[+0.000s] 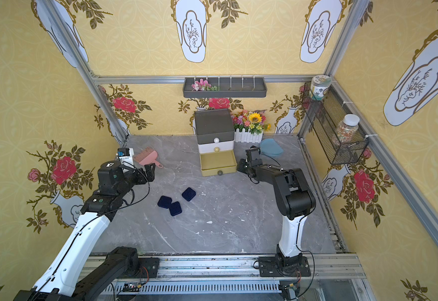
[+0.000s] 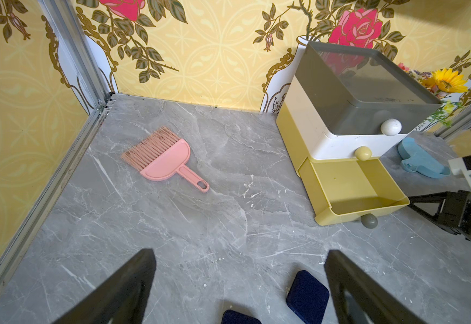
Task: Place the brooch boxes into the drawer by color
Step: Adjust the storage box at the center of the board.
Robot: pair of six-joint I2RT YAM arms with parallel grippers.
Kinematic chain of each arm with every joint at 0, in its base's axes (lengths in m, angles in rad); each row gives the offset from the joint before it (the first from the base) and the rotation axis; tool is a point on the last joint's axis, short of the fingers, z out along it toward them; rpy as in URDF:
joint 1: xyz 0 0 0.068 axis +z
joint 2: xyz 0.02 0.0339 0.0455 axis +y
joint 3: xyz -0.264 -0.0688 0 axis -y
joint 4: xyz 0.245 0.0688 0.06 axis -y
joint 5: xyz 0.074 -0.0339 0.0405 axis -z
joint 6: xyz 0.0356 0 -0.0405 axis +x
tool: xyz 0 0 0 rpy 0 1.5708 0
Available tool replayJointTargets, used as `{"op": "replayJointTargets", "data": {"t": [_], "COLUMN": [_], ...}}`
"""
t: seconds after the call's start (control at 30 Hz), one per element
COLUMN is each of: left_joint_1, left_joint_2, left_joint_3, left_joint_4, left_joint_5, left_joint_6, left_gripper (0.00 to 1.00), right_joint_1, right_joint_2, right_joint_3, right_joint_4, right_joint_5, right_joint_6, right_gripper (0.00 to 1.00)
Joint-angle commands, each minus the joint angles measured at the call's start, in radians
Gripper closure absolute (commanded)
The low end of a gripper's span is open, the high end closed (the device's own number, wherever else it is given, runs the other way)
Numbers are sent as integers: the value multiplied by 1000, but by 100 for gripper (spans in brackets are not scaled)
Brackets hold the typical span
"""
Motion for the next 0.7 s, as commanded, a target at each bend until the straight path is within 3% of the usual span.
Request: {"op": "replayJointTargets", "data": {"t": [0.0, 0.67], "left_joint_1": [2, 2], "left_joint_2": [4, -2], "left_joint_3": [-1, -3], "left_joint_4": [20, 18], "left_joint_5": [5, 8], "left_joint_6": [-4, -2], "left_gripper": [0, 0], "right_joint_1": [12, 122], "right_joint_2": [19, -1], "right_joint_3": [22, -16], "right_joint_4": [72, 114], "right_joint_5": [-33, -29], "right_joint_6": [-5, 3], "right_gripper": [100, 100]}}
